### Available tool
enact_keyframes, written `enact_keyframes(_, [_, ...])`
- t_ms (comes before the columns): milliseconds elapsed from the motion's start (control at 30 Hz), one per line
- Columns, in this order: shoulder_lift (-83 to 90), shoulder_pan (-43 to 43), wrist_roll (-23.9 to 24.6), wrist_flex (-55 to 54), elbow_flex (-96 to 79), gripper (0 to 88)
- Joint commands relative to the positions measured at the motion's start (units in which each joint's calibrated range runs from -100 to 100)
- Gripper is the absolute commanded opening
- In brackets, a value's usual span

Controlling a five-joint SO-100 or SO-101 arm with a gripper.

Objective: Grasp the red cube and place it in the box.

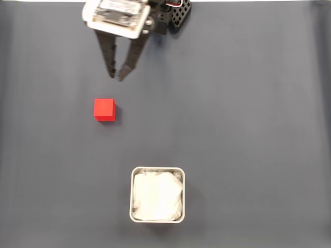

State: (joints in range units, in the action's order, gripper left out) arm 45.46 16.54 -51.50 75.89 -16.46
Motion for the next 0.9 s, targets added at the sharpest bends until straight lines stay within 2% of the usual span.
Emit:
enact_keyframes(0, [-0.5,3.6,-0.9,0.3,1.7,0.0])
enact_keyframes(567, [-2.4,9.4,-0.8,-0.4,-2.4,0.5])
enact_keyframes(867, [-0.6,9.5,-1.9,-4.3,-9.3,8.9])
